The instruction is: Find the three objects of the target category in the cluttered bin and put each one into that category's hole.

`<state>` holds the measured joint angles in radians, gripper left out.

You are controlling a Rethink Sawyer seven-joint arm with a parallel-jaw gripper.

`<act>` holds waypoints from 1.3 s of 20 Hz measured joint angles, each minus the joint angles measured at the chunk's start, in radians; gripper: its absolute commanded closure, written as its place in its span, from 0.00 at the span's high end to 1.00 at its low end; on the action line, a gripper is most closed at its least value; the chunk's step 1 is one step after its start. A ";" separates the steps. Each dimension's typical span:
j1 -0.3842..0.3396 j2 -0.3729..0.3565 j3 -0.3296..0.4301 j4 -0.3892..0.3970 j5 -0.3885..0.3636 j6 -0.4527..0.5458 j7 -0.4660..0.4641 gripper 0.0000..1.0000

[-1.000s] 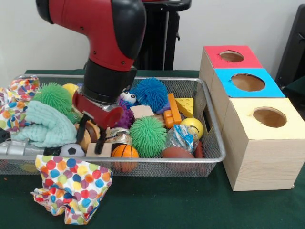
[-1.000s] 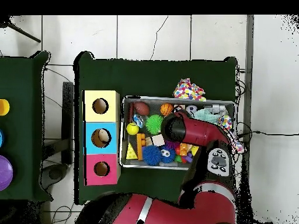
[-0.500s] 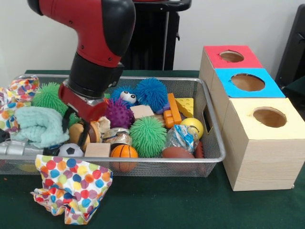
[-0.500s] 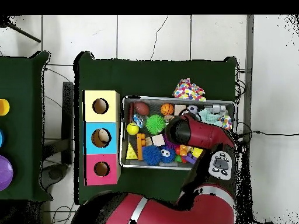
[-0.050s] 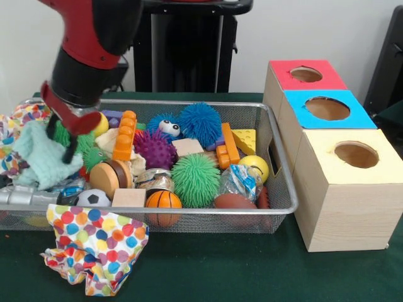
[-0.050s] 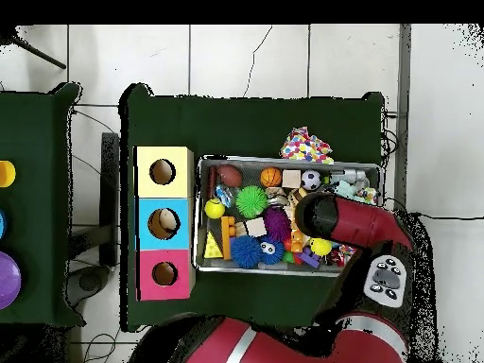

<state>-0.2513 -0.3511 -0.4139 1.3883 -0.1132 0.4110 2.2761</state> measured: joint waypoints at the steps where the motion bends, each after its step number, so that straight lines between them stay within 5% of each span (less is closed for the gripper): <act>1: -0.004 -0.001 -0.003 -0.004 -0.002 0.011 0.000 1.00; 9: -0.096 -0.006 0.015 -0.056 -0.011 0.114 0.000 1.00; 26: -0.387 -0.031 0.336 -0.038 -0.013 0.314 -0.019 1.00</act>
<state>-0.6384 -0.3825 -0.0783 1.3504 -0.1258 0.7254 2.2569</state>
